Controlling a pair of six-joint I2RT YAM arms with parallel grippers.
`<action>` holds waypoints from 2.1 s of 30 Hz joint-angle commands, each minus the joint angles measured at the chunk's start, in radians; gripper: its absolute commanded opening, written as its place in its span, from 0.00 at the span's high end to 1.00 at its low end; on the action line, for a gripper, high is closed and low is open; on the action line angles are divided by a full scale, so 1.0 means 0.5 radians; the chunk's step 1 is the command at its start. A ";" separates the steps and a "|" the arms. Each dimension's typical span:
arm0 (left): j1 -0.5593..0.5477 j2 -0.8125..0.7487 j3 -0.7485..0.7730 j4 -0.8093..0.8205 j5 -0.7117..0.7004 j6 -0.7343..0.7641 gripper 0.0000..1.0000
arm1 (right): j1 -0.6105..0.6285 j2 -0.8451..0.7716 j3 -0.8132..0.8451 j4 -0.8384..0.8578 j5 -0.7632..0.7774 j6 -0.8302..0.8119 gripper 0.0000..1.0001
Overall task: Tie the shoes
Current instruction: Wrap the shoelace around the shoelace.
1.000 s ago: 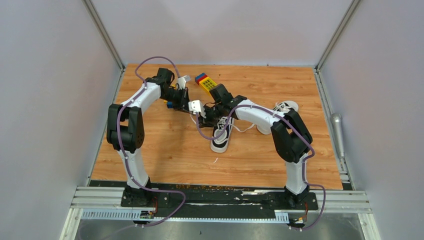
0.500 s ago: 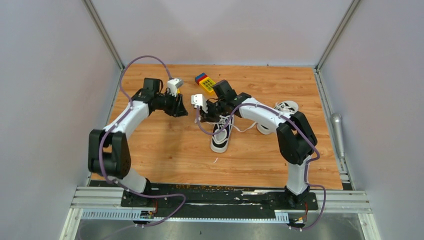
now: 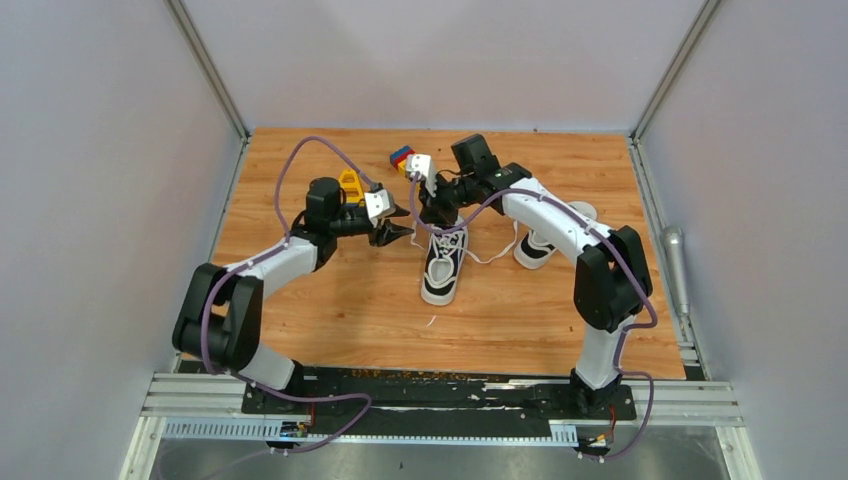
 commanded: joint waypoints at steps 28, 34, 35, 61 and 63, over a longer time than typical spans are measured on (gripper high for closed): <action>-0.348 0.732 0.066 1.242 -0.465 -0.976 0.52 | -0.246 -0.016 0.153 0.123 -0.047 0.884 1.00; -0.357 0.727 0.058 1.278 -0.350 -1.081 0.55 | -0.246 0.018 0.162 0.168 0.027 0.951 1.00; -0.357 0.710 0.049 1.266 -0.336 -1.077 0.55 | -0.246 0.025 0.165 0.168 0.031 0.949 1.00; -0.463 0.705 0.011 1.129 -0.560 -1.117 0.61 | -0.255 0.014 0.165 0.217 0.078 1.084 1.00; -0.462 0.712 0.023 1.116 -0.561 -1.117 0.64 | -0.259 0.015 0.161 0.217 0.077 1.085 1.00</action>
